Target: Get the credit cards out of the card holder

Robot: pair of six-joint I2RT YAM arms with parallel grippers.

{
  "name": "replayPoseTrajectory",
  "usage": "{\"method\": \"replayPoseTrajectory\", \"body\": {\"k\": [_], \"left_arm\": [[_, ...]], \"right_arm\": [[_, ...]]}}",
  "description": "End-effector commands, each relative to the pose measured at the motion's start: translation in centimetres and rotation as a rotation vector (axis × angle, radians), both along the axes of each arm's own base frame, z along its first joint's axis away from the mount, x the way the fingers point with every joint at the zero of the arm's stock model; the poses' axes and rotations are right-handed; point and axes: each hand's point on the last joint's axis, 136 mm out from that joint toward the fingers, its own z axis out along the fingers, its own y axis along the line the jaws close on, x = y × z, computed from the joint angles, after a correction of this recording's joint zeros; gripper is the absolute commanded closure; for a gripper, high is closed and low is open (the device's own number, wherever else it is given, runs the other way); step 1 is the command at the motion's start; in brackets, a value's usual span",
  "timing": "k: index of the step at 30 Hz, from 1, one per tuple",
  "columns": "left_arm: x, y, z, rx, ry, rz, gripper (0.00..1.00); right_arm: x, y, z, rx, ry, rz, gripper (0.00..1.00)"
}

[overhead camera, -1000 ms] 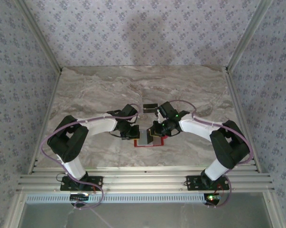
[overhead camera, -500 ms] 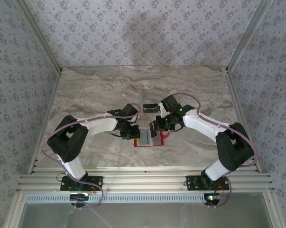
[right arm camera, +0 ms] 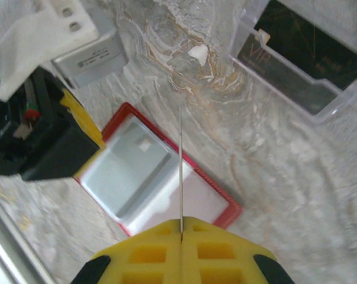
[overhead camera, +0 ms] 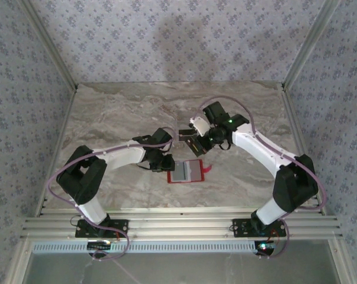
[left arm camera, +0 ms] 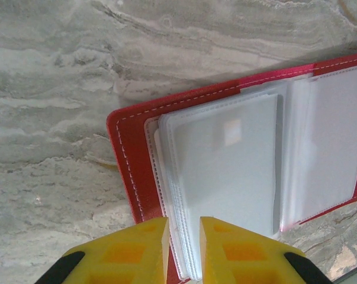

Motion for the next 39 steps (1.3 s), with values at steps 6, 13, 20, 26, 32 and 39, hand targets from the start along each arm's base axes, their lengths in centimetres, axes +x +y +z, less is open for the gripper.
{"method": "replayPoseTrajectory", "body": {"k": [6,13,20,26,32,39], "left_arm": [[-0.5,1.1,1.2,0.017,-0.037,0.007,0.78],[-1.2,2.5,1.3,0.030,-0.043,0.036,0.77],[-2.1,3.8,1.4,0.035,-0.055,0.067,0.76],[-2.5,4.6,1.5,0.037,-0.061,0.085,0.76],[-2.7,5.0,1.2,0.045,-0.056,0.088,0.76],[-2.6,5.3,1.2,0.048,-0.055,0.092,0.76]], "right_arm": [[1.7,-1.1,0.1,-0.261,-0.228,0.459,0.98],[4.7,-1.3,-1.3,-0.429,-0.297,0.645,1.00],[7.7,-0.6,-1.9,-0.502,-0.302,0.741,1.00],[9.5,0.5,-2.3,-0.524,-0.300,0.774,1.00],[10.8,1.4,-2.8,-0.527,-0.309,0.788,1.00],[11.3,1.9,-4.3,-0.530,-0.288,0.818,1.00]]}}
